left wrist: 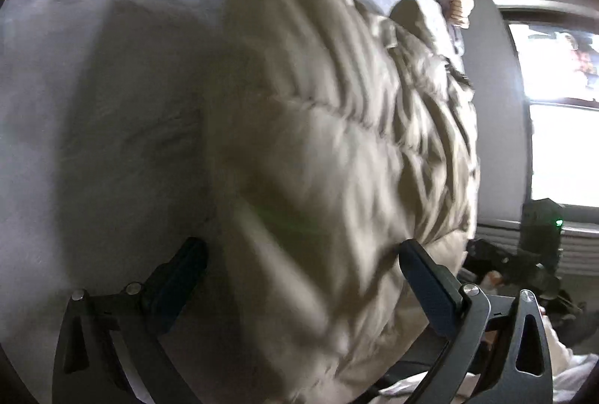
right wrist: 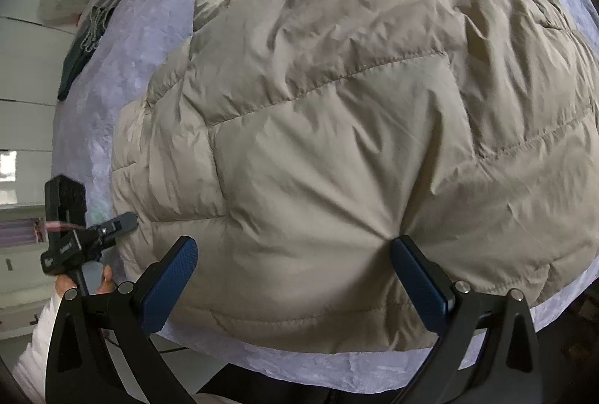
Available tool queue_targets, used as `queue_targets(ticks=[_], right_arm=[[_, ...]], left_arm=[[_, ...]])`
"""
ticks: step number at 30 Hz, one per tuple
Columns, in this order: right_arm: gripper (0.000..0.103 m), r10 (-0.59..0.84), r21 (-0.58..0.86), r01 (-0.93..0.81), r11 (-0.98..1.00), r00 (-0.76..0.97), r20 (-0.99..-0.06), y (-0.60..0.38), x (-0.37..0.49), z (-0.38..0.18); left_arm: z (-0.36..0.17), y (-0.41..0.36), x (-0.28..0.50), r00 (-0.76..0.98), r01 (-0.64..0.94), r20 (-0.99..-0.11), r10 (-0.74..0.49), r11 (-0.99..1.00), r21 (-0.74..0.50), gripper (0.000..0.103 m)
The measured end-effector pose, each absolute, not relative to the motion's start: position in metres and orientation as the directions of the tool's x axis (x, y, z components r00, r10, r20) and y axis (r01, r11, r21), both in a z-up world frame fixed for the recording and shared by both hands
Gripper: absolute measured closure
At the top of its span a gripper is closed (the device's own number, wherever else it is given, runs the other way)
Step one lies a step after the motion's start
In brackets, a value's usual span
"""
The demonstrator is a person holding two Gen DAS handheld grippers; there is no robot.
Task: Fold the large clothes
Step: 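Grasp the coat bundle with both tools and lift it off the bed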
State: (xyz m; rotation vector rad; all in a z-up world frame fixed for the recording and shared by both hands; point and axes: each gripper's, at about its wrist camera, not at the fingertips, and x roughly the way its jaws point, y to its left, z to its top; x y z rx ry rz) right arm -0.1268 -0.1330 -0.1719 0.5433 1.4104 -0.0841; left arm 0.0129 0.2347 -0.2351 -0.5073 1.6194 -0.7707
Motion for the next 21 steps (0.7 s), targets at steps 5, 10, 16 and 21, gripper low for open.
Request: queue_targets(ticks=[5,10,16,21], right_arm=[[0.000,0.244,0.290,0.367,0.884,0.167,-0.955,-0.130,-0.123,-0.174],[0.000,0.224,0.272,0.376,0.886,0.165,-0.960,-0.122,-0.118,-0.177],[0.000,0.254,0.298,0.366,0.882,0.165,-0.953,-0.121,-0.115,-0.169],[0.006,0.205,0.280,0.354,0.892,0.233,-0.951,-0.139,-0.121,-0.150]], left_arm=[[-0.245,0.198,0.021,-0.277,0.132,-0.629,-0.727,0.619,-0.774,0.000],[-0.247,0.171,0.018,-0.344,0.226,-0.665,-0.663,0.629,-0.744,0.011],[-0.222,0.173,0.016,-0.326,0.241,-0.642,-0.693,0.596,-0.766,0.068],[-0.183,0.168,0.009,-0.289,0.272,-0.638,-0.714,0.578,-0.769,0.072]])
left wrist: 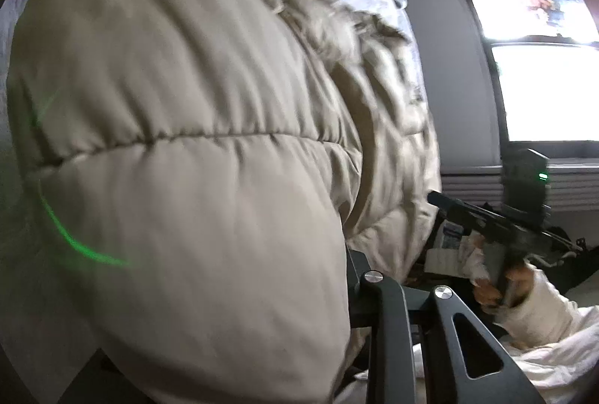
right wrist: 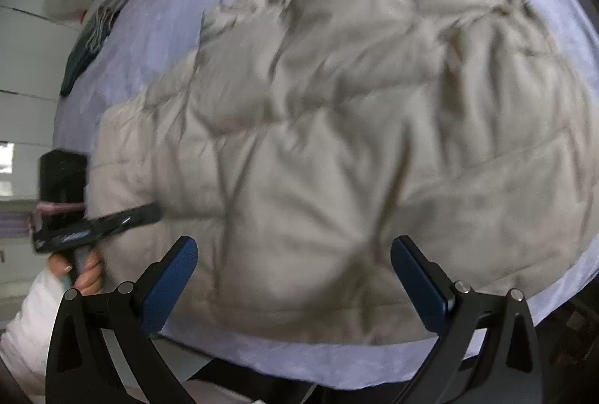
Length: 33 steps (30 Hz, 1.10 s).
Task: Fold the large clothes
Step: 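Grasp the coat bundle with both tools and lift it off the bed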
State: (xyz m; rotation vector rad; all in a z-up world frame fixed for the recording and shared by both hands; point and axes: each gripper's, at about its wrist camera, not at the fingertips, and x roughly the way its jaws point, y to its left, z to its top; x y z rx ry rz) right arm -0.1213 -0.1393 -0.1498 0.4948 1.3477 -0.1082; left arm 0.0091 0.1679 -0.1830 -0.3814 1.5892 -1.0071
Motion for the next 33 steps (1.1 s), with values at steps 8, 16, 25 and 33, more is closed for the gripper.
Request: queue_targets(ticks=[8,16,25,33], right_arm=[[0.088,0.221,0.338,0.362,0.869,0.326,-0.919,-0.178,-0.105,-0.173],[0.093,0.331,0.433,0.319,0.843,0.327,-0.885,-0.205,-0.073,-0.208],[0.099,0.468,0.565,0.330,0.756,0.331,-0.820,-0.232,-0.053,-0.236],[0.095,0.491,0.642,0.354,0.680,0.431,-0.757,-0.310,-0.106,-0.192]], left_arm=[[-0.107,0.146,-0.002,-0.210,0.269,-0.643,-0.737,0.589,-0.762,0.072],[-0.046,0.068,-0.024,-0.151,0.251,-0.720,-0.677,0.678,-0.691,0.072],[-0.023,-0.041,-0.033,-0.140,0.317,-0.796,-0.588,0.735,-0.599,0.072],[-0.038,-0.103,-0.030,-0.256,0.360,-0.756,-0.603,0.666,-0.653,0.039]])
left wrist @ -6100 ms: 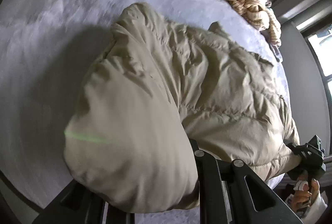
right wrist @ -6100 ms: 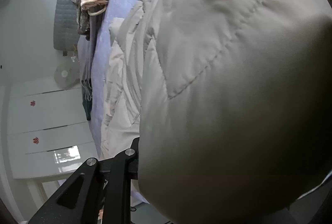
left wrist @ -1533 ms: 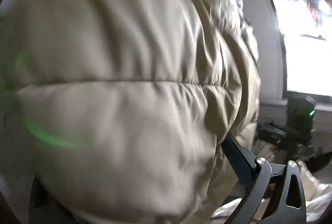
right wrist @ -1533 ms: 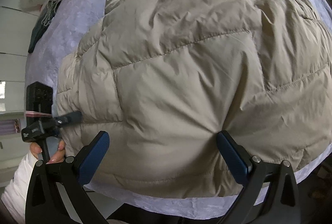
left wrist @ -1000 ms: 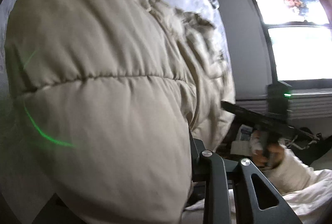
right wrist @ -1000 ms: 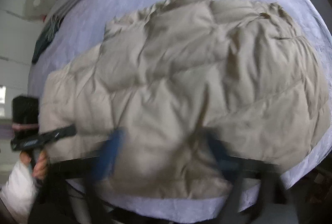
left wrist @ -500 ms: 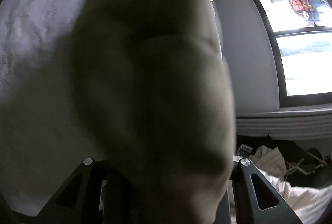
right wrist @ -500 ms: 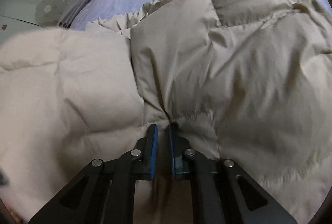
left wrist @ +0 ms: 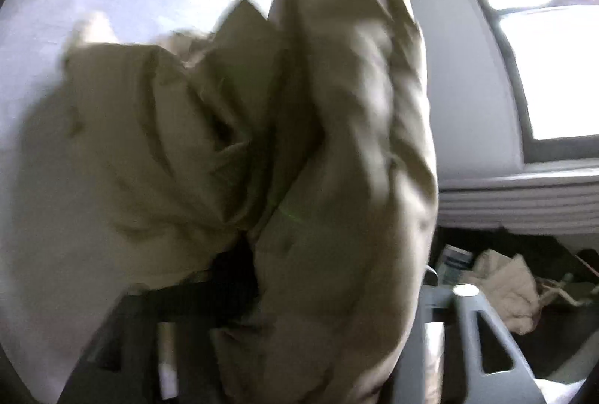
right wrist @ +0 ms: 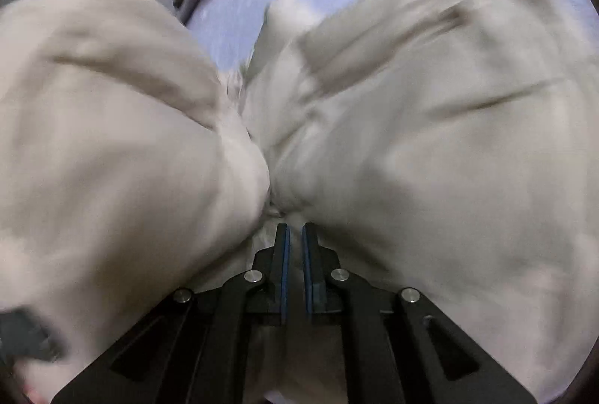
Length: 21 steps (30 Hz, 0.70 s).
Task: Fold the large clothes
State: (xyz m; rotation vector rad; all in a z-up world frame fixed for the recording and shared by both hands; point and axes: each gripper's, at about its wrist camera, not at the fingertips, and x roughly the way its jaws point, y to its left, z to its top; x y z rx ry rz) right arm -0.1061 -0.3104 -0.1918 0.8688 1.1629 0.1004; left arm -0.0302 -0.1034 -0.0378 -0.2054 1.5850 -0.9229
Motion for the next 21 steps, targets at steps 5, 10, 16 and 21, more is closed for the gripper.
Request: queue_targets(ticks=[5,10,16,21], right_arm=[[0.095,0.440,0.643,0.434,0.631,0.483,-0.758,-0.352,-0.153,-0.187],[0.094,0.385,0.621,0.505,0.599,0.499,-0.776,-0.378,-0.199,-0.180],[0.031,0.308,0.628,0.454,0.632,0.597,-0.741,-0.373,-0.257,-0.127],[0.018,0.360,0.642,0.312,0.700,0.622,-0.695,-0.326,-0.262,-0.099]], left_arm=[[-0.074,-0.153,-0.028,-0.378,0.393,-0.678,-0.631,0.554,-0.734,0.033],[-0.113,-0.172,-0.018,-0.392,0.399,-0.672,-0.628,0.542,-0.739,0.021],[-0.097,-0.196,-0.038,-0.326,0.465,-0.727,-0.605,0.567,-0.680,0.021],[-0.087,-0.226,-0.045,-0.252,0.562,-0.784,-0.567,0.574,-0.596,0.021]])
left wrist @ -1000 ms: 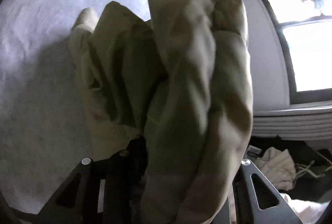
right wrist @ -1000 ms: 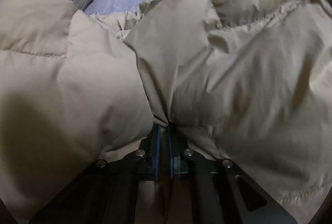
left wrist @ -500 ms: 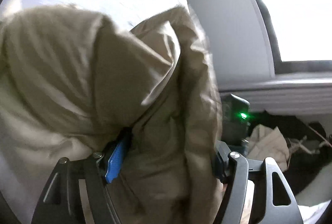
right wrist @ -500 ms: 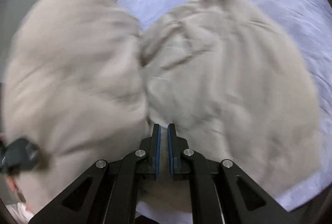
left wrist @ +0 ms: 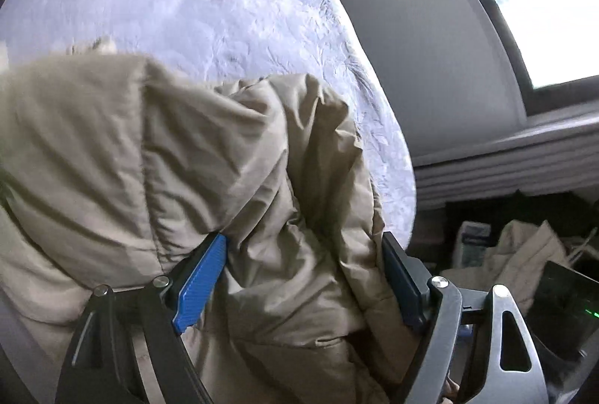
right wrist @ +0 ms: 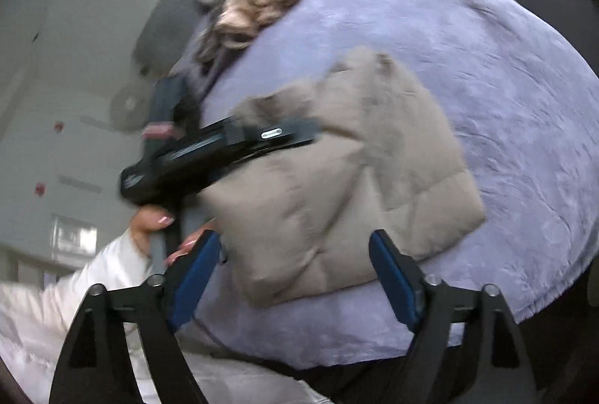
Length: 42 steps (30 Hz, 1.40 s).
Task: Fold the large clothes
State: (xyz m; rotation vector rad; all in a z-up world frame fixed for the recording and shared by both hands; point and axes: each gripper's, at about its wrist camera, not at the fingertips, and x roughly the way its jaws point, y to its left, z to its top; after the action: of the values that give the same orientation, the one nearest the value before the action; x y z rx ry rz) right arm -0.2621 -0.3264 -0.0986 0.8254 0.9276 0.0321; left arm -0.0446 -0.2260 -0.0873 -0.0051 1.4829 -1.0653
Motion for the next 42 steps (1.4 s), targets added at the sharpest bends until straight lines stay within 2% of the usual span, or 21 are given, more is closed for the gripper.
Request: queue_targets(ticks=[4,8,9,10,11,12,13,15,18,27,30,34,36,37,38,39,40,42], right_arm=[[0.018,0.366,0.588,0.286,0.757,0.560,-0.743,-0.305,-0.229,-0.107],[0.019,0.196,0.408,0.373,0.833,0.491,-0.849,-0.292,-0.203,-0.120],[0.023,0.153,0.375,0.397,0.837,0.489,-0.859,-0.296,-0.200,-0.121],[0.031,0.117,0.353,0.414,0.839,0.496,-0.860,-0.297,-0.198,-0.117],[0.066,0.084,0.331,0.427,0.841,0.502,-0.861,-0.301,-0.197,-0.117],[0.087,0.065,0.313,0.435,0.844,0.496,-0.866,-0.302,-0.189,-0.116],[0.088,0.043,0.289,0.448,0.846,0.483,-0.875,-0.305,-0.189,-0.117],[0.091,0.010,0.261,0.451,0.853,0.487,-0.873,-0.305,-0.199,-0.109],[0.092,-0.064,0.187,0.446,0.875,0.490,-0.869,-0.305,-0.206,-0.104],[0.092,-0.125,0.155,0.567,0.809,0.423,-0.897,-0.359,-0.246,-0.136],[0.090,-0.105,0.173,0.599,0.782,0.400,-0.910,-0.378,-0.253,-0.159],[0.088,0.005,0.252,0.598,0.761,0.383,-0.924,-0.398,-0.253,-0.176],[0.076,0.044,0.309,0.589,0.746,0.420,-0.906,-0.409,-0.259,-0.163],[0.072,0.046,0.326,0.588,0.741,0.439,-0.897,-0.414,-0.262,-0.155],[0.060,0.050,0.350,0.582,0.734,0.468,-0.883,-0.419,-0.266,-0.146],[0.043,0.055,0.386,0.571,0.724,0.511,-0.858,-0.426,-0.268,-0.134],[0.037,0.061,0.413,0.563,0.716,0.539,-0.840,-0.432,-0.268,-0.127],[0.034,0.107,0.489,0.533,0.690,0.593,-0.798,-0.446,-0.260,-0.118]], left_arm=[[-0.051,-0.219,-0.041,-0.133,0.647,-0.799,-0.587,0.559,-0.518,0.021],[-0.030,-0.192,-0.023,0.064,0.652,-0.810,-0.583,0.639,-0.408,0.021],[-0.030,-0.179,-0.015,0.114,0.637,-0.814,-0.570,0.670,-0.380,0.021],[-0.033,-0.169,-0.010,0.149,0.621,-0.819,-0.554,0.697,-0.358,0.021],[-0.039,-0.159,-0.001,0.182,0.603,-0.831,-0.526,0.727,-0.329,0.021],[-0.050,-0.147,0.010,0.208,0.586,-0.851,-0.483,0.758,-0.287,0.021],[-0.058,-0.145,0.015,0.217,0.568,-0.868,-0.447,0.781,-0.261,0.021],[-0.074,-0.141,0.023,0.185,0.529,-0.873,-0.451,0.794,-0.298,0.021],[-0.079,-0.163,0.017,0.189,0.531,-0.871,-0.453,0.793,-0.298,0.021],[-0.095,-0.268,-0.026,0.150,0.713,-0.874,-0.463,0.663,-0.229,0.021],[-0.105,-0.286,-0.030,0.131,0.714,-0.888,-0.441,0.664,-0.224,0.021],[-0.111,-0.293,-0.030,0.140,0.712,-0.902,-0.408,0.675,-0.194,0.021],[-0.113,-0.289,-0.028,0.139,0.702,-0.905,-0.402,0.685,-0.196,0.021],[-0.114,-0.287,-0.026,0.138,0.696,-0.905,-0.402,0.690,-0.200,0.018],[-0.115,-0.285,-0.025,0.136,0.690,-0.904,-0.406,0.693,-0.208,0.017],[-0.116,-0.283,-0.024,0.137,0.685,-0.903,-0.406,0.698,-0.210,0.017],[-0.118,-0.283,-0.023,0.139,0.683,-0.904,-0.405,0.700,-0.209,0.017],[-0.117,-0.283,-0.025,0.144,0.682,-0.905,-0.400,0.703,-0.203,0.017]])
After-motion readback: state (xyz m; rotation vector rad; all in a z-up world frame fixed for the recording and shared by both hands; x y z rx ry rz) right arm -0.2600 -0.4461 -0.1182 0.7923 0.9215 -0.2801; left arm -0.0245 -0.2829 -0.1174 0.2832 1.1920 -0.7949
